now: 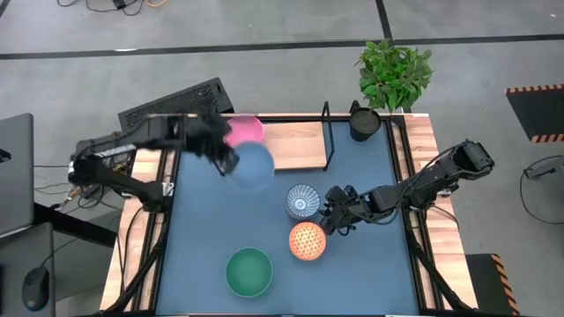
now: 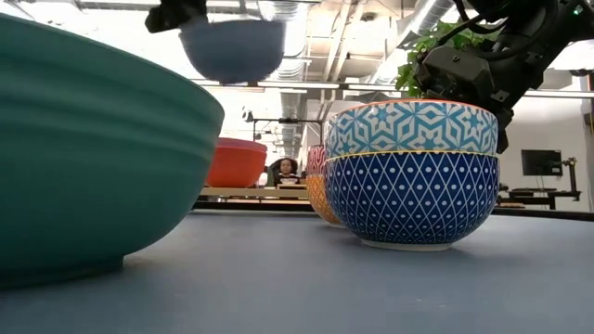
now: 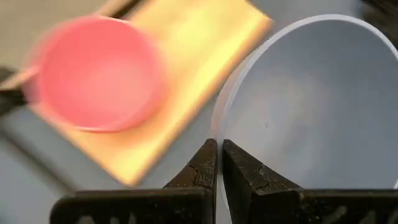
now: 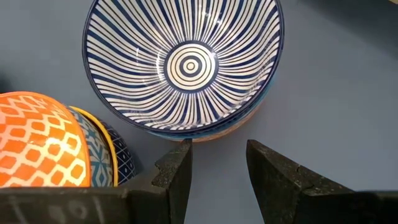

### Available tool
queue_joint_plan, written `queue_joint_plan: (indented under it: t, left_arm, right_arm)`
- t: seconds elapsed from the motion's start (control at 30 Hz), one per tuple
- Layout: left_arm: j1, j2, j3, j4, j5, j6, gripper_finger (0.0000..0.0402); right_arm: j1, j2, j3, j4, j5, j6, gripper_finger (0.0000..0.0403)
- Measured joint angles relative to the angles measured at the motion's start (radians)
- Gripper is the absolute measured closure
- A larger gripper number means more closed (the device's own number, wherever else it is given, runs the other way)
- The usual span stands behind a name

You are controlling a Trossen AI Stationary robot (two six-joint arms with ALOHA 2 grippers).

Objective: Place and stack bowls onto a shelf
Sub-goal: Stack the blue bowl on top of the pink bowl on the shelf

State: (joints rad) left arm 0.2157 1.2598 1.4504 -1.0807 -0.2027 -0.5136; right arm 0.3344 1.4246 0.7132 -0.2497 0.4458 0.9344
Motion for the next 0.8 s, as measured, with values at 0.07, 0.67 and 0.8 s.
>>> queue_joint_plan:
  t: [0.07,0.67,0.8]
  left_arm:
    - [0.115,0.002,0.017,0.007,0.018,0.048,0.0401]
    - [0.668,0.348,0.179,0.034,0.312,0.244,0.0401]
    - [0.702,0.395,0.179,-0.014,0.312,0.269,0.0401]
  right_arm:
    - [0.000,0.000,0.000,0.000,0.000,0.000,0.0226]
    - [-0.001,0.001,0.000,-0.003,0.001,-0.001,0.0226]
    - [-0.001,0.001,0.000,-0.003,0.001,-0.002,0.0226]
